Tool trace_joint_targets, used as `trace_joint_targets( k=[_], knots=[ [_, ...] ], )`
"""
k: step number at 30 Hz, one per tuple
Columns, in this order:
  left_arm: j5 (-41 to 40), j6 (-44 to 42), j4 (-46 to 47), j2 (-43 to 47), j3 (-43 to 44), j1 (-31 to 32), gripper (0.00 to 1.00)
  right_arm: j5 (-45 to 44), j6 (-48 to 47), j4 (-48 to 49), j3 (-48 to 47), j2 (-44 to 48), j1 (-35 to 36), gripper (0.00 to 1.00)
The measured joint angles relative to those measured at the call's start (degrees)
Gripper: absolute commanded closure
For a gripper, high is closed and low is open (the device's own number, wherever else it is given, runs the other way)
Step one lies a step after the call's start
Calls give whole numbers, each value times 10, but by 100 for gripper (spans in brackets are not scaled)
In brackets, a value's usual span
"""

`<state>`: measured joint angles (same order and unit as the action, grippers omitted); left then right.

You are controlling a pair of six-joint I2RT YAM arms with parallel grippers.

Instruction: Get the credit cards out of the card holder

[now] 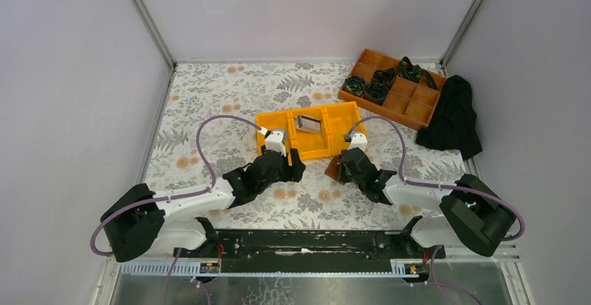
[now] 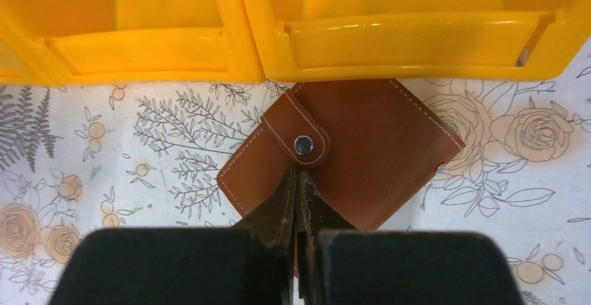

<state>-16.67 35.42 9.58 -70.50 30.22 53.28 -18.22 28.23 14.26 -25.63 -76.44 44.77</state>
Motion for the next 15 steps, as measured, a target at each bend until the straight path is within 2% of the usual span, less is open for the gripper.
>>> trace_joint_targets(
  k=[6, 15],
  knots=[
    [-15, 7, -18, -43, 24, 0, 25, 12, 29, 36, 39, 29, 5, 100],
    [9, 10, -33, -135, 93, -1, 23, 21, 44, 4, 77, 101, 10, 100]
  ],
)
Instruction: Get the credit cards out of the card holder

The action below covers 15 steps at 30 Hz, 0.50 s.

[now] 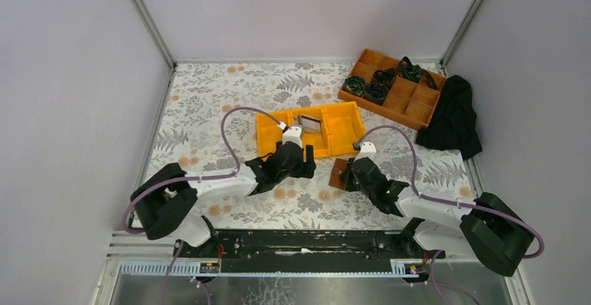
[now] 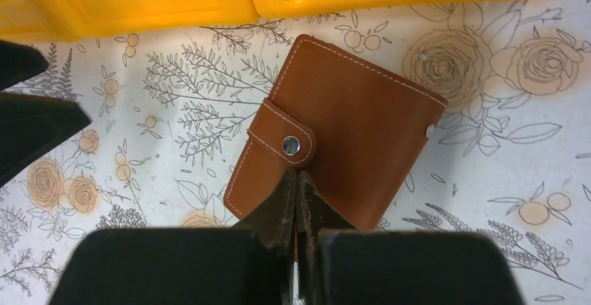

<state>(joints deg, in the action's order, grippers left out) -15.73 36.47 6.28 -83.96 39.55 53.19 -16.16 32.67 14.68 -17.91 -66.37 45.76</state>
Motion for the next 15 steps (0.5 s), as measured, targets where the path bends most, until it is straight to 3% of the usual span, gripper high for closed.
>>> trace_joint_targets(
  k=[15],
  knots=[
    [53, 7, -10, -130, 88, -63, 23, 0, 7, -14, 27, 45, 0, 99]
  ],
)
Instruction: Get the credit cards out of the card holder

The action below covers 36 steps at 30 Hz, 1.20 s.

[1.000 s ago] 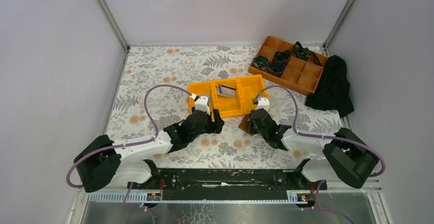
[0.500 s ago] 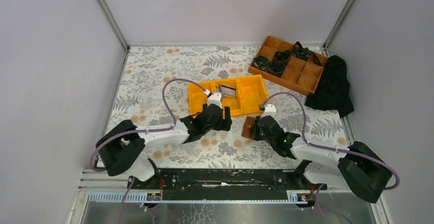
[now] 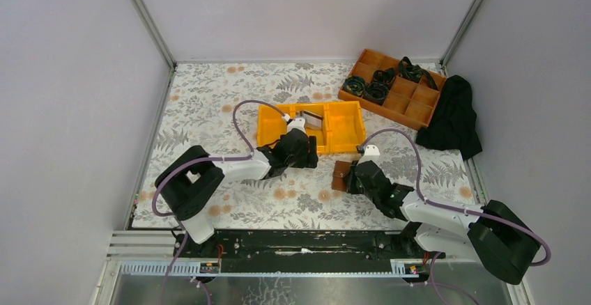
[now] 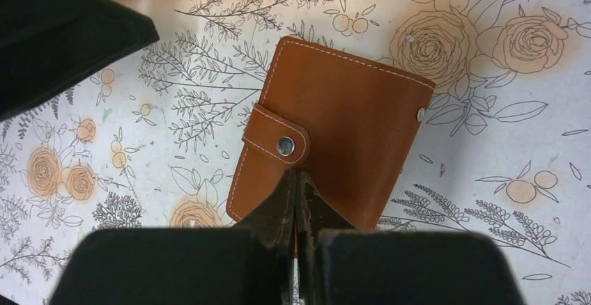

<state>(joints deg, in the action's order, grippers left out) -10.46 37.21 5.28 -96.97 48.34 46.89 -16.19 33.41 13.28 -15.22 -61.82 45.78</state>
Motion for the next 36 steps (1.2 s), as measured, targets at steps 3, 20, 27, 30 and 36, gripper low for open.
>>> trace_joint_targets(
  k=[3, 20, 27, 30, 36],
  knots=[
    [6, 0, -5, -12, 19, -4, 23, 3, 0, -5, 6, 12, 0, 98],
    [56, -4, 29, 96, -42, 18, 23, 26, -5, -49, 6, 64, 1, 59],
    [102, -21, 106, 167, -134, 34, 16, -15, -19, -94, -33, 72, 1, 68],
    [123, -31, 124, 191, -150, 34, 18, -37, -30, -102, -67, 24, 1, 73],
    [139, -46, 140, 197, -149, 34, 18, -55, -47, -96, -102, -52, 1, 56]
  ],
)
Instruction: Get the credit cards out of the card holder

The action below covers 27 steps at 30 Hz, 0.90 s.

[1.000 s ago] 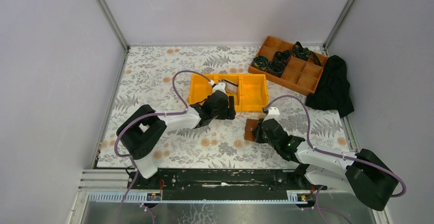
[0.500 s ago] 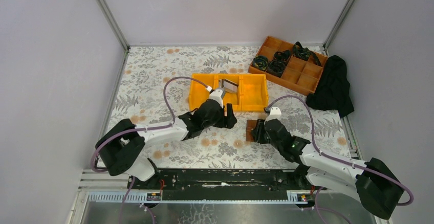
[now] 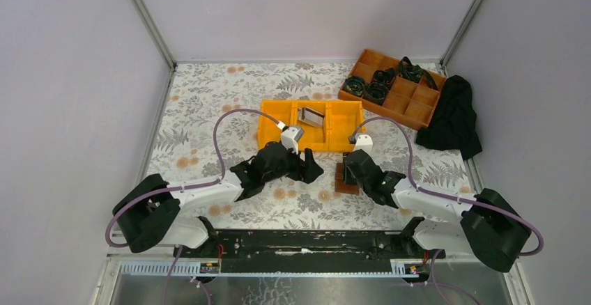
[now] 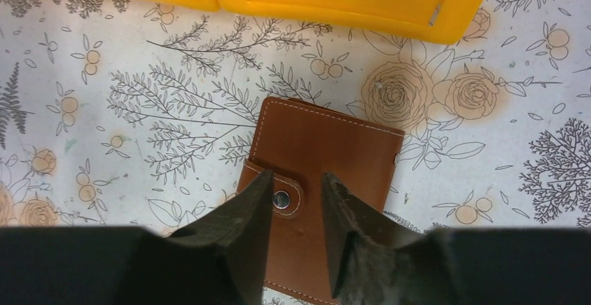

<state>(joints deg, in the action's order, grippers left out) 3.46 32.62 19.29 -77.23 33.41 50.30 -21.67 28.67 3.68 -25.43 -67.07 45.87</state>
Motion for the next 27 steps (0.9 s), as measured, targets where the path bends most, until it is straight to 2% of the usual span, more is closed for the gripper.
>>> trace_joint_targets(
  k=[2, 4, 8, 17, 23, 27],
  knots=[
    [0, -3, 0, 1, 0, 0, 17, -1, -7, -1, 0, -8, 0, 47],
    [-1, -6, 0, 3, 0, 0, 17, -2, -15, -2, 0, -9, 0, 46],
    [-3, -9, 0, 5, 0, 0, 17, -1, -22, -2, -6, -16, 0, 46],
    [-14, -12, 0, 5, -1, 0, 16, 23, -21, 17, -8, -47, 3, 52],
    [-20, -12, -2, 6, -4, 0, 16, 29, -16, 23, -8, -50, 15, 62],
    [-24, -12, -2, 5, -4, 0, 16, 33, -12, 24, -8, -50, 29, 82]
  ],
)
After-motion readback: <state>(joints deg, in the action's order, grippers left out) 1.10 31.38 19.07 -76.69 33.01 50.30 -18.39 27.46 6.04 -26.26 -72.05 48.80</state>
